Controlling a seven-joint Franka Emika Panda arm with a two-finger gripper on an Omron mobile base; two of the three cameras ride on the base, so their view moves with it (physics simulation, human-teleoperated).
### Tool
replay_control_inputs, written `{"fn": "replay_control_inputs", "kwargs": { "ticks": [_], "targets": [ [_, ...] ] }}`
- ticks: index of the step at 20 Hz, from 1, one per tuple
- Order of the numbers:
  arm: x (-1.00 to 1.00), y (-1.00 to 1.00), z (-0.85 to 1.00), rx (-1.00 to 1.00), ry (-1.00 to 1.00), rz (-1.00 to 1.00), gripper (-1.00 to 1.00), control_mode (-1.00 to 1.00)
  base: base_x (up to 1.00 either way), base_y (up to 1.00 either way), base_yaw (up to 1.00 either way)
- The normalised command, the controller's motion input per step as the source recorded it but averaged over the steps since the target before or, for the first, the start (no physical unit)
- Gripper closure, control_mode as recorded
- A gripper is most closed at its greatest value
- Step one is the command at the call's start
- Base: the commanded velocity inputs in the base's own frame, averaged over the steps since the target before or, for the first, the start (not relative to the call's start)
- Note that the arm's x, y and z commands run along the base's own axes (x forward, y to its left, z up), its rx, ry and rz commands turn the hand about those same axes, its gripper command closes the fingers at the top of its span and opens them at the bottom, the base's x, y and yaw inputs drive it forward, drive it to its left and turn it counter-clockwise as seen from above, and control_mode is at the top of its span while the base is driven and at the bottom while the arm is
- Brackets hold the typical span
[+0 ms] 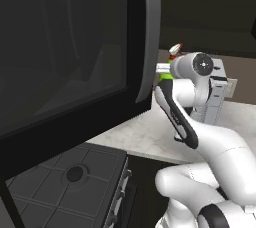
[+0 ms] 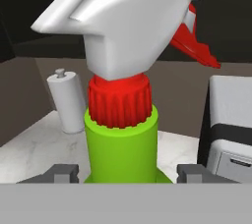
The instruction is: Move the cutting board and knife to the sink. Then move spray from the cabinet to the counter.
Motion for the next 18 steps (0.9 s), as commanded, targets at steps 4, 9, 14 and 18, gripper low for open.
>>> {"fn": "replay_control_inputs", "kwargs": {
  "ticks": [4,9,14,18],
  "targets": [
    [-0.14,0.14,-0.32,0.0,0.0,0.0,1.0,-1.0,0.0,0.0,0.0],
    [-0.06,0.12,-0.33,0.0,0.0,0.0,1.0,-1.0,0.0,0.0,0.0],
    [0.0,0.07,-0.33,0.0,0.0,0.0,1.0,-1.0,0.0,0.0,0.0],
    [0.0,0.06,-0.34,0.0,0.03,0.0,1.0,-1.0,0.0,0.0,0.0]
  ]
}}
